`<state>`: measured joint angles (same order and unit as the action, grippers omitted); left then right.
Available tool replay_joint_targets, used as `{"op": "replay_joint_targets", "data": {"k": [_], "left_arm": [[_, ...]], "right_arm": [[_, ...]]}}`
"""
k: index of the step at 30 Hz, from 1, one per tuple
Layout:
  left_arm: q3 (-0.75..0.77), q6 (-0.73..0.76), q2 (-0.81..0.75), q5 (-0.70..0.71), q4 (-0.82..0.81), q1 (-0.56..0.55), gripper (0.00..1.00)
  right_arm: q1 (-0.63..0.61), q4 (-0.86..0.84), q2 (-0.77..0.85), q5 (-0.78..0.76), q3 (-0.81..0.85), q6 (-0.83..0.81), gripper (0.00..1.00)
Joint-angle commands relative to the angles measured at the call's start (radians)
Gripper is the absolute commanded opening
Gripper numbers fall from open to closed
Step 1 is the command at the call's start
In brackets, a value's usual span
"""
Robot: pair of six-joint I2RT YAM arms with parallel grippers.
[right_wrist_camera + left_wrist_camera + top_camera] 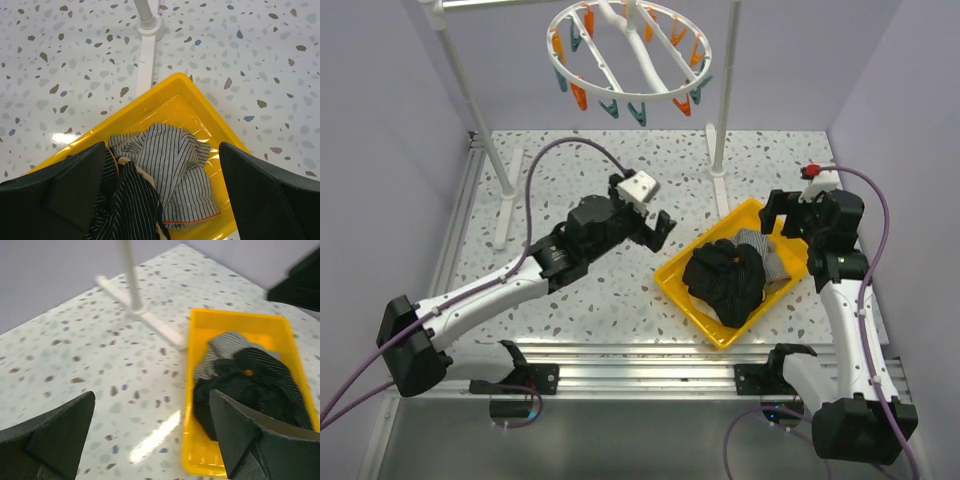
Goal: Remove the underwear clipped to the hanger
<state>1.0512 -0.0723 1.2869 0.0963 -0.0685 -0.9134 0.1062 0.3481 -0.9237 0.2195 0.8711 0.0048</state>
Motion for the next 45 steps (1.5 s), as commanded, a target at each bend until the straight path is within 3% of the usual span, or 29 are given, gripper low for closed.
{"op": "replay_joint_targets", "data": {"k": [1, 13, 17, 29, 45], "left_arm": [[-0.043, -0.089, -0.095, 0.157, 0.059, 0.145, 1.0], [-0.246, -0.219, -0.311, 0.298, 0.127, 0.637, 1.0], [-0.331, -0.247, -0.394, 0.332, 0.116, 0.752, 1.0], [-0.418, -0.227, -0.471, 0.375, 0.122, 0.789, 1.0], [-0.434, -0.21, -0.457, 0.379, 0.096, 0.789, 1.0]], "right_arm": [[0.004, 0.003, 0.02, -0.068, 0.032, 0.061, 0.99], [0.006, 0.04, -0.021, -0.313, 0.042, 0.142, 0.99], [0.004, 0.069, -0.075, -0.396, 0.065, 0.169, 0.99], [0.006, 0.054, -0.102, -0.447, 0.057, 0.167, 0.99], [0.004, 0.025, -0.113, -0.476, 0.052, 0.156, 0.99]]}}
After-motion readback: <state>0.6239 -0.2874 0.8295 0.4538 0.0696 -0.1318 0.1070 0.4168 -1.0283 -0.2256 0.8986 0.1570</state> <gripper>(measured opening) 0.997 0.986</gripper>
